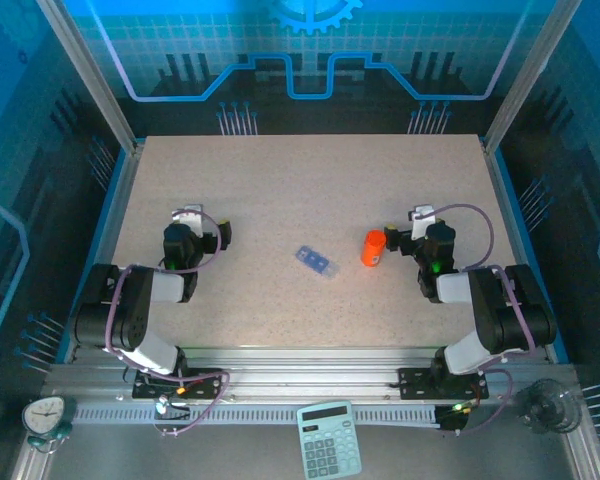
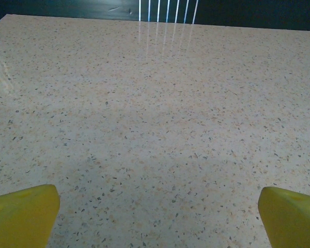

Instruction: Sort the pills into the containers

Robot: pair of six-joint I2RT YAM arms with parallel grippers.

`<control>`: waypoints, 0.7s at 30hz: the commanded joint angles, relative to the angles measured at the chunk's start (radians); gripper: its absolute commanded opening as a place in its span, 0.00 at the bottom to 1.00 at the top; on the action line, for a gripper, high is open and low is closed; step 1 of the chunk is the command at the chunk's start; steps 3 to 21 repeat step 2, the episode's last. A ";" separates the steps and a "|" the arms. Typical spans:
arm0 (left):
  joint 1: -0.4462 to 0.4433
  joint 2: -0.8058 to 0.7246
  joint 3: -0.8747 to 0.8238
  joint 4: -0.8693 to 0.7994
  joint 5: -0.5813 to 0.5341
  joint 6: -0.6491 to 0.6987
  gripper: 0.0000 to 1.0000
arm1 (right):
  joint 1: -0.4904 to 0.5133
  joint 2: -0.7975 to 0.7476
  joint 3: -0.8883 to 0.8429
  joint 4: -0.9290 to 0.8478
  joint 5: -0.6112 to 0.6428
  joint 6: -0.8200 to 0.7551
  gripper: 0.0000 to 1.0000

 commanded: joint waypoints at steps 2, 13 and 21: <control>0.009 0.003 0.008 0.012 0.020 -0.007 0.99 | -0.009 0.000 0.017 0.019 -0.015 -0.007 1.00; 0.009 0.003 0.008 0.012 0.020 -0.007 0.99 | -0.009 0.000 0.017 0.019 -0.015 -0.007 1.00; 0.009 0.003 0.008 0.012 0.020 -0.007 0.99 | -0.009 0.000 0.017 0.019 -0.015 -0.007 1.00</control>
